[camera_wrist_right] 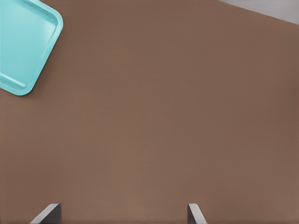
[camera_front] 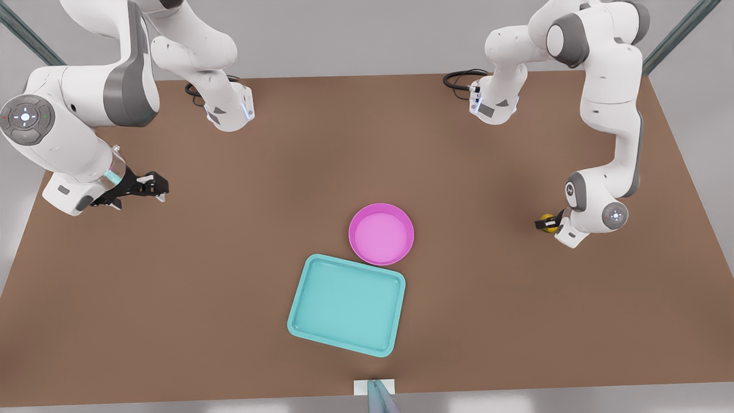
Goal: Place the orange on the plate with the left arm and the plate on the tray with the right arm
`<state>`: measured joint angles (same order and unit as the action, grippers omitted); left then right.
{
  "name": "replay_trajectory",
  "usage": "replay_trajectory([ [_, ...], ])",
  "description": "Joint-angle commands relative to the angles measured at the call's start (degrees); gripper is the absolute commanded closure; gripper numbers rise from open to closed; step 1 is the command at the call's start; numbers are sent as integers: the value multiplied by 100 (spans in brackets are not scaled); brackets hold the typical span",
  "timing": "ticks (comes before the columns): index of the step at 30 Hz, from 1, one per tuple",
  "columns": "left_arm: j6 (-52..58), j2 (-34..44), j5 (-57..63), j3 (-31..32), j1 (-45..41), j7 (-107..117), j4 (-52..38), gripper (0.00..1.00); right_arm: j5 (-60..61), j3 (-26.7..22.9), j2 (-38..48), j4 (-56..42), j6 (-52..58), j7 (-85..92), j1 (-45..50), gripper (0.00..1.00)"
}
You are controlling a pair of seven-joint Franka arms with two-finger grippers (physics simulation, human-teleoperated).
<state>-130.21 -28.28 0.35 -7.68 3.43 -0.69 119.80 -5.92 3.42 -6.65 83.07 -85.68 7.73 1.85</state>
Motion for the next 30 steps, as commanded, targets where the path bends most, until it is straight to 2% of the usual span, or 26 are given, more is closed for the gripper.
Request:
replay_trajectory([
  [1,-101,-37,9,3,8,-45,0,0,3,0,6,-1,-10,18,0,0],
  [6,-101,-116,9,3,9,-45,0,0,3,0,-21,-1,-27,27,0,0],
  [8,-110,-125,0,3,8,-45,0,18,3,0,-21,-1,-27,18,0,0],
  [9,-110,-125,0,3,9,-45,0,18,3,0,-21,-1,-27,27,0,0],
  [11,-101,-125,-9,3,9,-36,0,27,3,0,-29,-1,-27,27,0,0],
  [13,-84,-98,0,3,8,-36,0,30,3,0,-29,-1,-27,35,0,0],
  [14,-57,-81,0,3,8,-36,-9,37,12,0,-29,-1,-36,27,0,0],
  [23,162,305,-9,29,-61,25,-44,39,12,0,-47,-1,-45,35,0,0],
  [25,531,903,-17,73,-948,499,-62,39,12,0,-47,-1,-45,35,-9,0],
  [27,759,799,-26,179,-2188,1993,-676,39,12,0,-56,-1,-45,35,0,0],
  [30,2052,-651,-149,266,-3586,4489,-3313,39,12,0,-65,-1,-45,27,0,0],
])
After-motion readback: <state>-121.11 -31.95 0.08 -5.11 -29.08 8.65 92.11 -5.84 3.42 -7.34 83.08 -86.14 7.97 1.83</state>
